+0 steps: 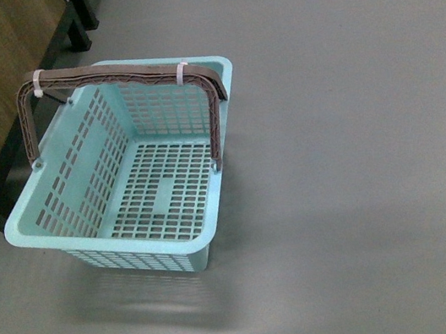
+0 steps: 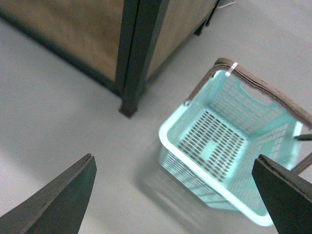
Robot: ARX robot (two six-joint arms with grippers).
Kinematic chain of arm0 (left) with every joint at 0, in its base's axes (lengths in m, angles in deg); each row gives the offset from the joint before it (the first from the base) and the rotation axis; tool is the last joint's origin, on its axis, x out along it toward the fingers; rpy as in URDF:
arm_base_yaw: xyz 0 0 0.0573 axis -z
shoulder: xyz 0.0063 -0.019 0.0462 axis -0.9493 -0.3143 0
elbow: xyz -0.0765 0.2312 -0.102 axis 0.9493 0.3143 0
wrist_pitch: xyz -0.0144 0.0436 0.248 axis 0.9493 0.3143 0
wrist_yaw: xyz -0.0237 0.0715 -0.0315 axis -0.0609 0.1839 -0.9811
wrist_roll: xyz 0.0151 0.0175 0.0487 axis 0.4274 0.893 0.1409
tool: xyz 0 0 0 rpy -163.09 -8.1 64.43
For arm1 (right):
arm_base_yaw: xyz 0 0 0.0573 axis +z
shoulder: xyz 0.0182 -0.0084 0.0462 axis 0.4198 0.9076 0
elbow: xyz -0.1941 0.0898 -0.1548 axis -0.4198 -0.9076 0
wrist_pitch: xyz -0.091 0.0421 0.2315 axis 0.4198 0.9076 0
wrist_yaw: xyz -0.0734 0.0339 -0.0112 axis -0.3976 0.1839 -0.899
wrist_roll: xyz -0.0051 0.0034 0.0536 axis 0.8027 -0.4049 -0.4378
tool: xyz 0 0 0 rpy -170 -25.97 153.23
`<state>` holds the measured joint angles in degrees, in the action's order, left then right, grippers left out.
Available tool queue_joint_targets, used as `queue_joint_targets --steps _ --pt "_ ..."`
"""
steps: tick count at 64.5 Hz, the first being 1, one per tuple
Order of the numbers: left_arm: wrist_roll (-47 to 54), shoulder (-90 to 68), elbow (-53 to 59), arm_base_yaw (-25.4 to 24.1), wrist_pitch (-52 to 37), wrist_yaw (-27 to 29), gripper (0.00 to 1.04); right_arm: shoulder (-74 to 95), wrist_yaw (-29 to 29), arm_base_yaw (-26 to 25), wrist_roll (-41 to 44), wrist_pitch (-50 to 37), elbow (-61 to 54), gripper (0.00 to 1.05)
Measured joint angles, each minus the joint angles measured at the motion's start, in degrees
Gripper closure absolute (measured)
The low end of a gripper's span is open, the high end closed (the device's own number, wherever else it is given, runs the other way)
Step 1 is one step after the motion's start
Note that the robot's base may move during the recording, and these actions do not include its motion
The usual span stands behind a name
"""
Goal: Pick lemon and mango into basket
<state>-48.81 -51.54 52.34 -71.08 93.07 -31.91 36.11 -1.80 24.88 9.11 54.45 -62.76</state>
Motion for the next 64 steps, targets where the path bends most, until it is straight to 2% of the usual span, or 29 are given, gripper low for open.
queue_joint_targets --steps 4,8,14,18,22,34,43,64 --pt "-10.43 -8.96 -1.57 -2.47 -7.06 -4.35 0.07 0.0 0.0 0.0 0.0 0.0 0.0 0.09" --pt "-17.9 -19.3 -3.65 -2.73 -14.88 -6.6 0.07 0.0 0.02 0.0 0.0 0.0 0.0 0.09" --pt "-26.4 -36.06 -8.15 -1.29 -25.75 -7.43 0.07 0.0 0.0 0.0 0.0 0.0 0.0 0.09" --pt "-30.25 -47.39 -13.03 0.79 -28.76 -6.93 0.07 0.0 0.0 0.0 0.0 0.0 0.0 0.09" --pt "-33.66 -60.76 -20.72 4.68 -28.94 -5.97 0.07 0.02 0.0 0.0 0.0 0.0 0.0 0.09" --pt "-37.99 -78.05 -39.06 9.99 -27.98 -5.51 0.07 0.0 0.0 0.0 0.0 0.0 0.0 0.09" --pt "-38.36 -90.49 -55.36 11.37 -23.93 -5.64 0.07 0.0 0.0 0.0 0.0 0.0 0.0 0.09" --pt "-37.77 -107.62 -79.89 12.68 -14.19 -5.9 0.07 0.0 0.02 0.0 0.0 0.0 0.0 0.09"
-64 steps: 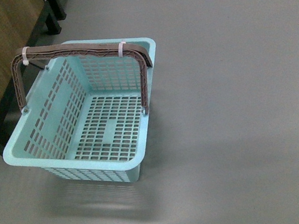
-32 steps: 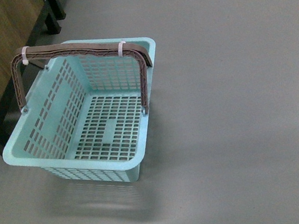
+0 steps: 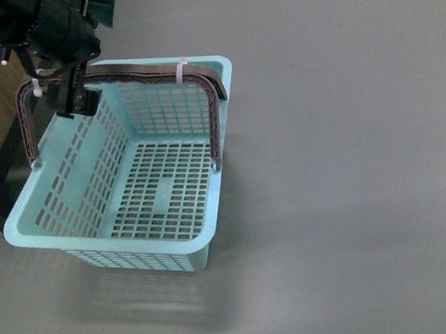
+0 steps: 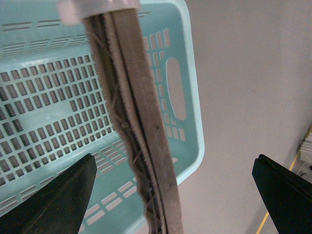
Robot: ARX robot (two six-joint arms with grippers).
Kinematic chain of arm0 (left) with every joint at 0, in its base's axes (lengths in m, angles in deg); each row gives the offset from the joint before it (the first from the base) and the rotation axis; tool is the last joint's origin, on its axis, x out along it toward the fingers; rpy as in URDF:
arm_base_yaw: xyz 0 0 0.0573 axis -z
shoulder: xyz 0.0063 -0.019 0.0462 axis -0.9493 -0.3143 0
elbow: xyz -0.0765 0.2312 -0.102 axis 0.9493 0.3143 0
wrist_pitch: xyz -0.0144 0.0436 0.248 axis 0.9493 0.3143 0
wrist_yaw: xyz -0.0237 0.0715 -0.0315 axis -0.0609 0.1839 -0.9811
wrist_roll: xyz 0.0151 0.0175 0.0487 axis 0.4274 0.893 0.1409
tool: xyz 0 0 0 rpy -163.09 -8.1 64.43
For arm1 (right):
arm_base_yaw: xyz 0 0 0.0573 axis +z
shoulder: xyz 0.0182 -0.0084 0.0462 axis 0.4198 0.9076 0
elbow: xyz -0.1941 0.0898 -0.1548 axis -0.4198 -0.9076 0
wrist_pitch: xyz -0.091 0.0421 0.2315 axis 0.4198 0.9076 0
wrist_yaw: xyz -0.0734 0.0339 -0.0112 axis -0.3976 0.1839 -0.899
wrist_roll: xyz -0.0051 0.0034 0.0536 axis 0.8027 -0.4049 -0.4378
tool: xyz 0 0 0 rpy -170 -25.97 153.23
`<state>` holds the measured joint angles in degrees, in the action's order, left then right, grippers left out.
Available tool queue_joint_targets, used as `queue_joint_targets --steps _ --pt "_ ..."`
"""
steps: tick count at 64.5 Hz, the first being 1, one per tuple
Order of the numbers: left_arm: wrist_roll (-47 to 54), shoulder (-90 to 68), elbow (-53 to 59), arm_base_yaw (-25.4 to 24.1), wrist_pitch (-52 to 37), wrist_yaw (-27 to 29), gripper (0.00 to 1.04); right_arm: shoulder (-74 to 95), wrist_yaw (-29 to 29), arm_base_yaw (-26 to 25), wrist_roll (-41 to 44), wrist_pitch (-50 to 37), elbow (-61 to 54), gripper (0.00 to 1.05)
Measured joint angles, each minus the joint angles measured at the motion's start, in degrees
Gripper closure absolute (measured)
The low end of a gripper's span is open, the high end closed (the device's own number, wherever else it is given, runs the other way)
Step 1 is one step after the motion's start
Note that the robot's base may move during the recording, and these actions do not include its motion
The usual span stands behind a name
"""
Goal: Pick lemon and mango into basket
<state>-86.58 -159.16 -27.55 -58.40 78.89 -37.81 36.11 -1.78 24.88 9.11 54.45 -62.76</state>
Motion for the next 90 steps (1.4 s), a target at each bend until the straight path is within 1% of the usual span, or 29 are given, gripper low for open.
queue_joint_targets --steps 4,6,15,23,25,28,30,34,42,51,59,67,73,78,90 --pt "-0.02 -2.25 -3.26 0.31 1.51 0.0 0.07 0.0 0.0 0.0 0.0 0.0 0.0 0.09" --pt "-0.07 -3.28 -4.66 0.5 2.43 -0.02 0.11 0.0 0.0 0.0 0.0 0.0 0.0 0.09" --pt "-0.92 -6.56 -8.76 0.98 5.73 -0.02 0.36 0.0 -0.02 0.0 0.0 0.0 0.0 0.09" --pt "-1.92 -8.15 -9.7 1.03 6.12 0.0 0.57 0.0 0.0 0.0 0.0 0.0 0.0 0.09" --pt "-2.14 -8.33 -9.73 1.03 6.14 0.04 0.64 0.0 0.0 0.0 0.0 0.0 0.0 0.09" --pt "-2.27 -8.46 -9.75 1.03 6.16 0.04 0.71 0.0 0.0 0.0 0.0 0.0 0.0 0.09" --pt "-2.64 -8.57 -9.75 1.03 6.19 0.04 0.8 0.0 0.0 0.0 0.0 0.0 0.0 0.09" --pt "-5.51 -8.59 -9.77 1.07 6.16 -0.26 0.87 0.0 -0.02 0.0 0.0 0.0 0.0 0.09" --pt "-5.11 -7.82 -8.33 1.64 5.14 -0.2 0.88 0.0 0.0 0.0 0.0 0.0 0.0 0.09" --pt "-5.9 -2.23 0.22 2.23 0.94 0.26 0.88 0.0 0.0 0.0 0.0 0.0 0.0 0.09" --pt "-7.69 8.39 11.41 2.89 -2.78 1.11 0.88 0.0 0.0 0.0 0.0 0.0 0.0 0.09" --pt "-8.52 22.29 20.57 4.11 -3.13 3.63 0.88 0.0 0.0 0.0 0.0 0.0 0.0 0.09" --pt "-8.76 34.8 26.1 5.55 -0.79 7.17 0.89 0.0 0.0 0.0 0.0 0.0 0.0 0.09" --pt "-9.53 46.49 29.55 6.82 3.98 9.9 0.89 0.0 -0.02 0.0 0.0 0.0 0.0 0.09" --pt "-11.19 62.73 32.85 9.57 12.83 14.38 0.89 0.0 -0.02 0.0 0.0 0.0 0.0 0.09"
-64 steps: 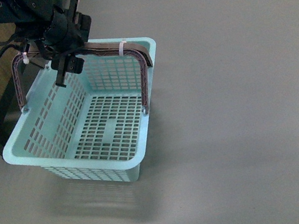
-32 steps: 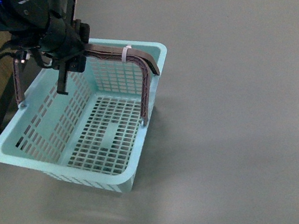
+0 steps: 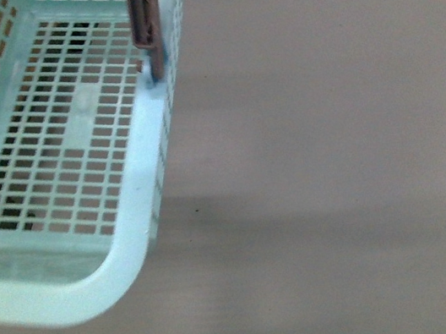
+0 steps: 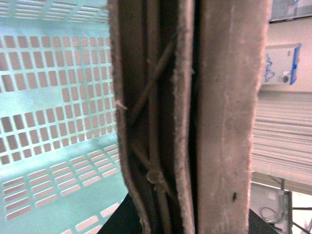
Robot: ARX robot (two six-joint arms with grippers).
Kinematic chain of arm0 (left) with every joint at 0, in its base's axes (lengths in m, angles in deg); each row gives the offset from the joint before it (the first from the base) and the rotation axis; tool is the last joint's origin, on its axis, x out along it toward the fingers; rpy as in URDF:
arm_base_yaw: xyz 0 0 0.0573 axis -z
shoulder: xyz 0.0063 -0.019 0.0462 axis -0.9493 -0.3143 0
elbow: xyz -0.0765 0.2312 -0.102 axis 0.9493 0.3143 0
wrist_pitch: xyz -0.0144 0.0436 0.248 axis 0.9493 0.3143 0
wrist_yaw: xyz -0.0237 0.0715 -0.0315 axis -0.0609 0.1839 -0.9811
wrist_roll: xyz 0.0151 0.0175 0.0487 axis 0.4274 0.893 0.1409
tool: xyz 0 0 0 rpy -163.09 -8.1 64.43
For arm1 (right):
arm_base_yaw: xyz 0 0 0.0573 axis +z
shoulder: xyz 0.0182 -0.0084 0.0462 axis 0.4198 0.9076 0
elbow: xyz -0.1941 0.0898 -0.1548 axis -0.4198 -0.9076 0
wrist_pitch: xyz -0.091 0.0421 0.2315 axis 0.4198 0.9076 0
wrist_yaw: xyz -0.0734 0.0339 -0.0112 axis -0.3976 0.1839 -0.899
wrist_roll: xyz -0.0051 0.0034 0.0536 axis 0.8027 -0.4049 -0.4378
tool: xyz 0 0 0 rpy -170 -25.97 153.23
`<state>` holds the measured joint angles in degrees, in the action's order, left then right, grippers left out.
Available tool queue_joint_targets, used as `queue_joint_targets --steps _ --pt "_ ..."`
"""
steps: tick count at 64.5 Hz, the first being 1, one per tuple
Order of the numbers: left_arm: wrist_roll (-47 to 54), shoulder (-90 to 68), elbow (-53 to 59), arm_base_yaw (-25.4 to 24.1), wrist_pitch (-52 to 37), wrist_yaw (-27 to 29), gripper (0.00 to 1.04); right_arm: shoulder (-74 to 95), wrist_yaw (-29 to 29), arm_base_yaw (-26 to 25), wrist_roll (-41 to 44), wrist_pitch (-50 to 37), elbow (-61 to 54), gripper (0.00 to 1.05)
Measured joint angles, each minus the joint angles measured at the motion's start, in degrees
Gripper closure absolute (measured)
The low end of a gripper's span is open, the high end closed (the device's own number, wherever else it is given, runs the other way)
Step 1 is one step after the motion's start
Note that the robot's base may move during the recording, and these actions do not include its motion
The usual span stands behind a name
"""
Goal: Pick lemon and mango into basket
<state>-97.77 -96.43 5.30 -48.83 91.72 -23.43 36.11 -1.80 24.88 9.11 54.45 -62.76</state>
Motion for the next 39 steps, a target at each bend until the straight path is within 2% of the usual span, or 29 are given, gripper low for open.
queue_joint_targets --steps 15,39 --pt "-2.23 9.94 2.08 3.48 7.74 3.98 0.89 0.02 0.02 0.0 0.0 0.0 0.0 0.09" --pt "-2.78 10.82 2.12 3.65 7.91 4.46 0.89 0.0 0.0 0.0 0.0 0.0 0.0 0.09"
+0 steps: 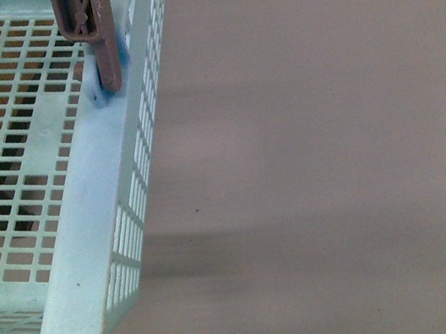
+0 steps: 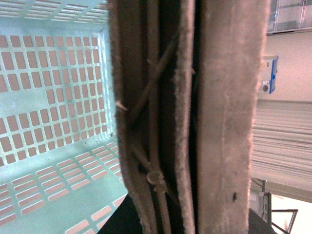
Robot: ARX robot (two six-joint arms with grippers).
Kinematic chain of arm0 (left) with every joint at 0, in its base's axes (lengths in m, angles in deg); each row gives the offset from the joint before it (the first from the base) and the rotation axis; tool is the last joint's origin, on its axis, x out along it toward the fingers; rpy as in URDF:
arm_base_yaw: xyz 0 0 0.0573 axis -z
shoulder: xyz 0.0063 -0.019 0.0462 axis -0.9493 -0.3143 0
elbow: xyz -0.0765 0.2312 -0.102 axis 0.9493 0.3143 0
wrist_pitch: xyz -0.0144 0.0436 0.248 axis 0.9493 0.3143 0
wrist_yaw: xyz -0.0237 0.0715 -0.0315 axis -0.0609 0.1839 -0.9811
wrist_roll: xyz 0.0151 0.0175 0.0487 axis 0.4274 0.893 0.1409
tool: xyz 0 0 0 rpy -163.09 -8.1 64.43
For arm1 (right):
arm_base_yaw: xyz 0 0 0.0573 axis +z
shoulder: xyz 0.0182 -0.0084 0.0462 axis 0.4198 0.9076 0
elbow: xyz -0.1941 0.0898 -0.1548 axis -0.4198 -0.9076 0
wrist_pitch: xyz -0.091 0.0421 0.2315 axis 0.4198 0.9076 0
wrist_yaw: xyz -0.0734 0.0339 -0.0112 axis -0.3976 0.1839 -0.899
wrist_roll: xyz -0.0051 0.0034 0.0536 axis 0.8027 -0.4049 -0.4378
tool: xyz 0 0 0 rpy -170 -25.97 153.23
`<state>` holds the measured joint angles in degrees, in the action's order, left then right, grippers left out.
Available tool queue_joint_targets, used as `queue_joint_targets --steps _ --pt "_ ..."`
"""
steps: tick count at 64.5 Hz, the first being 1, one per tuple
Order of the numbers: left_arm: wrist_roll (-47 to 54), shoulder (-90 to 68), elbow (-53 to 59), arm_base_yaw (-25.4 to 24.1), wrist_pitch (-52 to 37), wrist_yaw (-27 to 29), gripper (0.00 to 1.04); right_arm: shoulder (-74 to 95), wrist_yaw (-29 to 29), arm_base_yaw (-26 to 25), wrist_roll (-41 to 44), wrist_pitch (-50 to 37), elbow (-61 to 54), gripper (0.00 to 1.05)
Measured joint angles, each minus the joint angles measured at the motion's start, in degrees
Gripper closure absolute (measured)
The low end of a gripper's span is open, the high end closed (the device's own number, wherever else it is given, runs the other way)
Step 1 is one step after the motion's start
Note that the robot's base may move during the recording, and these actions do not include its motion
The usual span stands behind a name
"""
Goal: Pick lemon and mango into basket
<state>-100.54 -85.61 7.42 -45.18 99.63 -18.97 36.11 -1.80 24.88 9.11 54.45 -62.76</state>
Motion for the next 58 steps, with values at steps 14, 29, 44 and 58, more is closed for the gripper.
queue_joint_targets --steps 14,29,44,58 --pt "-0.02 -0.09 0.42 0.0 0.11 0.0 0.89 0.0 0.07 0.0 0.02 0.02 0.0 0.09" --pt "-0.04 -0.09 0.42 0.0 0.09 0.07 0.89 0.0 0.0 0.0 0.0 0.02 0.0 0.09" --pt "-0.04 -0.09 0.42 0.0 0.09 0.04 0.89 0.0 0.02 0.0 0.02 0.02 0.0 0.09" --pt "-0.02 -0.09 0.42 0.0 0.09 0.07 0.89 0.02 0.02 0.0 0.0 0.02 0.0 0.09"
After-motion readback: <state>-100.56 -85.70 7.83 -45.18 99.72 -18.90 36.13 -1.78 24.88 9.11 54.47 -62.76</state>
